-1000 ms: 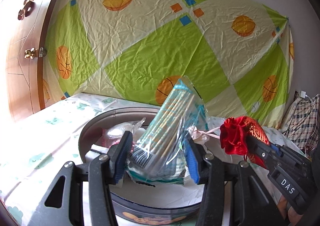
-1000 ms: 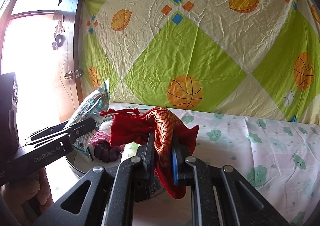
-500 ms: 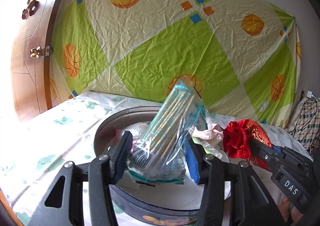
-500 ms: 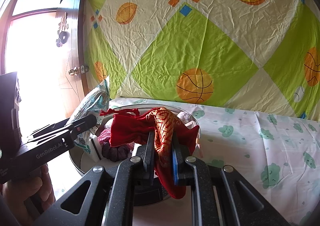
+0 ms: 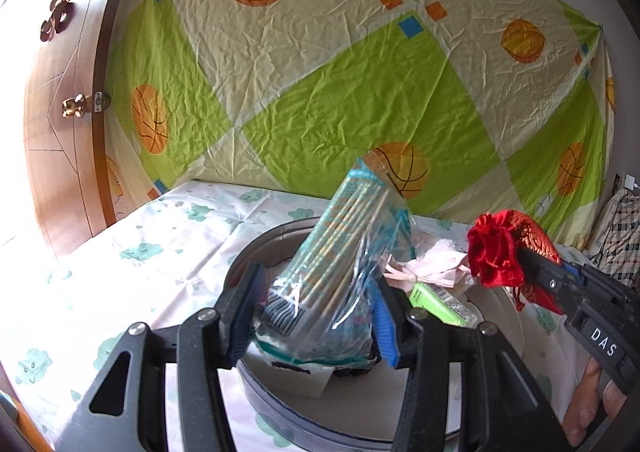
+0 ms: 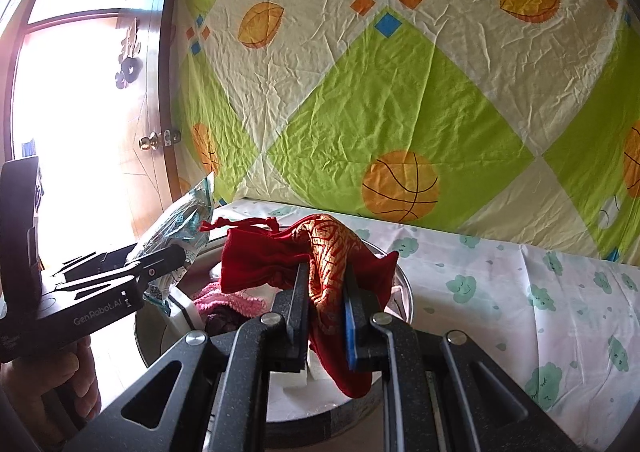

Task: Organize soft objects
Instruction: 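Carry the swab bag over the tin with the left gripper while the right carries the red pouch, then open the left gripper over the tin while the right releases the red pouch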

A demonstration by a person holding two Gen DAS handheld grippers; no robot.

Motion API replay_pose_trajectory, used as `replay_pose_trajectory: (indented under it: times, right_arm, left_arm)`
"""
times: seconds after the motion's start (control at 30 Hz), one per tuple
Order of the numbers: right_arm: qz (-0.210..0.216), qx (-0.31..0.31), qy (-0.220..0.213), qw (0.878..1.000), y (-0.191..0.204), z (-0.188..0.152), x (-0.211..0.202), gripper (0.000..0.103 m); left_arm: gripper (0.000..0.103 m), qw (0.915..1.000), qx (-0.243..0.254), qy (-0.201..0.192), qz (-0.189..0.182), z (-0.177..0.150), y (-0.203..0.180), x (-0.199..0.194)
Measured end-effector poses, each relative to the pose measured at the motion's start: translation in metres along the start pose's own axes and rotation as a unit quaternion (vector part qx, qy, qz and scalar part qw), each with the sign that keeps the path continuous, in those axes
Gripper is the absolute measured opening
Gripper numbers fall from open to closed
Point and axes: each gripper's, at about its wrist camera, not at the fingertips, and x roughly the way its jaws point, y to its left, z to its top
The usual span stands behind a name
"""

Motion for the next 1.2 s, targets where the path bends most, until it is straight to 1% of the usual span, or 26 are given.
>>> replay_pose_trajectory:
  times: [0.1, 0.23, 0.3, 0.43, 0.57, 0.7, 0.73, 0.8, 0.87, 0.93, 0.97, 1.03, 1.1, 1.2]
  right_arm:
    - [0.005, 0.004, 0.015, 1.0, 0.0, 0.007, 0.012, 0.015]
    - [0.013, 0.005, 0.042, 0.999, 0.005, 0.012, 0.032, 0.015]
    - [0.015, 0.001, 0.051, 0.999, 0.009, 0.011, 0.038, 0.016]
    - [0.02, -0.005, 0.067, 0.998, 0.015, 0.007, 0.046, 0.016]
    - [0.018, -0.006, 0.077, 0.997, 0.015, 0.003, 0.051, 0.017]
    - [0.019, -0.003, 0.084, 0.996, 0.013, 0.001, 0.052, 0.017]
    - [0.019, -0.002, 0.083, 0.996, 0.013, 0.001, 0.051, 0.02]
    - [0.022, -0.001, 0.082, 0.996, 0.013, 0.001, 0.051, 0.022]
    - [0.025, -0.002, 0.084, 0.996, 0.013, 0.0, 0.05, 0.027]
    - [0.026, -0.002, 0.083, 0.996, 0.013, -0.002, 0.048, 0.046]
    - [0.024, -0.001, 0.08, 0.997, 0.013, -0.003, 0.046, 0.051]
    - [0.017, 0.0, 0.069, 0.997, 0.012, -0.004, 0.041, 0.066]
    - [0.012, 0.004, 0.062, 0.998, 0.01, -0.006, 0.035, 0.074]
    - [0.011, 0.013, 0.056, 0.998, 0.006, -0.007, 0.028, 0.076]
  left_arm:
    - [0.05, 1.0, 0.004, 0.008, 0.001, 0.006, 0.003, 0.005]
    - [0.05, 0.9995, 0.004, 0.032, -0.002, 0.01, 0.005, 0.017]
    - [0.05, 0.999, 0.003, 0.045, 0.0, 0.01, 0.006, 0.023]
    - [0.05, 0.9985, 0.008, 0.054, 0.004, 0.009, 0.005, 0.027]
    - [0.05, 0.9978, 0.012, 0.065, 0.006, 0.006, 0.004, 0.031]
    - [0.05, 0.9975, 0.016, 0.068, 0.008, 0.007, 0.003, 0.032]
    - [0.05, 0.9975, 0.017, 0.068, 0.007, 0.007, 0.003, 0.032]
    - [0.052, 0.9973, 0.022, 0.069, 0.009, 0.007, 0.001, 0.032]
    - [0.053, 0.9972, 0.023, 0.07, 0.009, 0.006, 0.001, 0.032]
    - [0.056, 0.997, 0.026, 0.072, 0.009, 0.005, -0.001, 0.032]
    - [0.058, 0.9968, 0.029, 0.073, 0.009, 0.005, -0.002, 0.032]
    - [0.072, 0.997, 0.031, 0.071, 0.007, 0.004, -0.004, 0.03]
    - [0.079, 0.9975, 0.031, 0.063, 0.008, 0.005, -0.006, 0.025]
    - [0.085, 0.9979, 0.034, 0.053, 0.011, 0.007, -0.008, 0.017]
